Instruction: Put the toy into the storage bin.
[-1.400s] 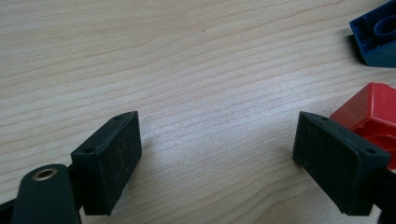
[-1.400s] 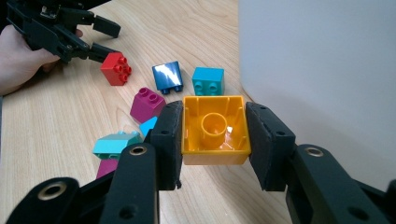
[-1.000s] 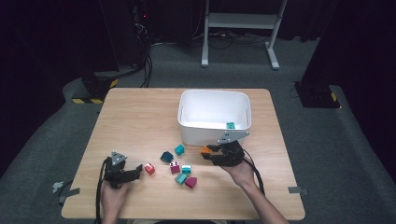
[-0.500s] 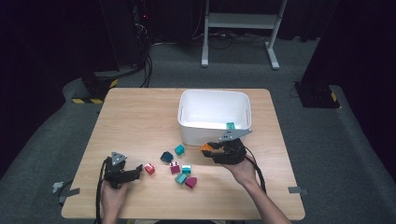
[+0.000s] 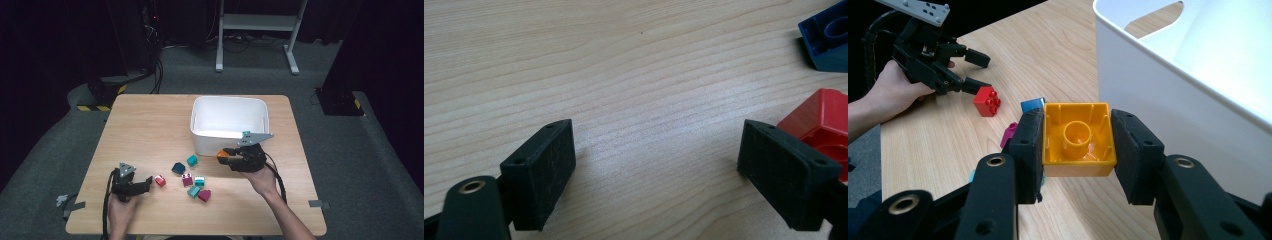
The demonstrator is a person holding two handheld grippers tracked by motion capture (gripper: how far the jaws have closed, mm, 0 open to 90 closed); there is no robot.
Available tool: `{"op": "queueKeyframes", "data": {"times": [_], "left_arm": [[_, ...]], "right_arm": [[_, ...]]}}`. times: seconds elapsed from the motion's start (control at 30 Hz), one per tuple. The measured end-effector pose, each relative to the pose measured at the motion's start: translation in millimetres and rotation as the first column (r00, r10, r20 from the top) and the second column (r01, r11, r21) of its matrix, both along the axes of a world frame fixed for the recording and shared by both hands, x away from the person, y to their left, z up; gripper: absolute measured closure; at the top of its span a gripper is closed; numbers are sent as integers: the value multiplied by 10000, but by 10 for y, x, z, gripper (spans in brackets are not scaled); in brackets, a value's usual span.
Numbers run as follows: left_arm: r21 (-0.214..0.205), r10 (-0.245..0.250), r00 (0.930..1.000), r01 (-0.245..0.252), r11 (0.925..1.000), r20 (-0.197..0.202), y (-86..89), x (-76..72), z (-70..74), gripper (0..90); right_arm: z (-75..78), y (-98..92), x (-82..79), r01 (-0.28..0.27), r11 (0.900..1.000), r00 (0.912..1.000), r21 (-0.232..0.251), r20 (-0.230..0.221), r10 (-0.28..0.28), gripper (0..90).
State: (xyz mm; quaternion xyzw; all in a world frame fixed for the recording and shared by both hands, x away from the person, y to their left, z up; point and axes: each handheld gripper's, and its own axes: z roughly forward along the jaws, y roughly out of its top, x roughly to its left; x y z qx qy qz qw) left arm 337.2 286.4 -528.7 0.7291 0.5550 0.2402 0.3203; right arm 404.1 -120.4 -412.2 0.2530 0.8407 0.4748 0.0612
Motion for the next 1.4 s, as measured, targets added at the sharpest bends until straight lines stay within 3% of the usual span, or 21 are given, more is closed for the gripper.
{"op": "queueKeyframes", "data": {"times": [1.4], "left_arm": [[-2, 4, 10000, -4, 10000, 6, 0, 0, 0, 154]], "right_arm": [[551, -154, 127, 413, 9984, 9970, 395, 642, -437, 587]]}}
